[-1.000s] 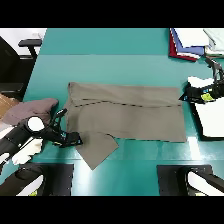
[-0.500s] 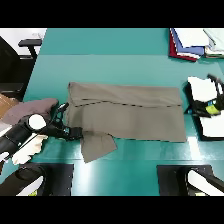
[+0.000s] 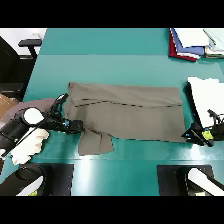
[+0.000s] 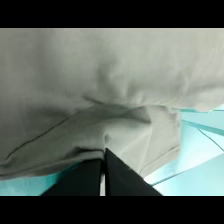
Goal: Fold the shirts.
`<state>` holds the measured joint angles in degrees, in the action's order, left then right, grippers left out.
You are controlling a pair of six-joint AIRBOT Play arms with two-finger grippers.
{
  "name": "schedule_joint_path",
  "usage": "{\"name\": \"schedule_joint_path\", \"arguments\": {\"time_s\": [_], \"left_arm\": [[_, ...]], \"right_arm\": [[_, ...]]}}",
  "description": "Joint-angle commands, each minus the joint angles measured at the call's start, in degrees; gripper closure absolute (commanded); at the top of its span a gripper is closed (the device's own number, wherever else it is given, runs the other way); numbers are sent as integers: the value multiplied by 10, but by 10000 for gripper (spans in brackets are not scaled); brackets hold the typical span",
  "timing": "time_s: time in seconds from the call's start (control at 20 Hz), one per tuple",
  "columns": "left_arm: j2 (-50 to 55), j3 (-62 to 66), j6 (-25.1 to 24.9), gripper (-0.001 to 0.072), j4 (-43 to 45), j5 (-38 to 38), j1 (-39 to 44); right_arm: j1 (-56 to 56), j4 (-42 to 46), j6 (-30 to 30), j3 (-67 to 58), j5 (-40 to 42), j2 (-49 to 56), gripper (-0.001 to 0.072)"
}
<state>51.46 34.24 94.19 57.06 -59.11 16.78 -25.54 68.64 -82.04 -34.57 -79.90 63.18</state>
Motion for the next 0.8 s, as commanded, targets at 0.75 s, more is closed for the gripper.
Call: {"name": "schedule_joint_path", "arguments": {"time_s": [0.75], "left_arm": [[-180, 20, 76, 687, 62, -229, 0]], "right_arm": [[152, 139, 10, -43, -100, -126, 700]]}}
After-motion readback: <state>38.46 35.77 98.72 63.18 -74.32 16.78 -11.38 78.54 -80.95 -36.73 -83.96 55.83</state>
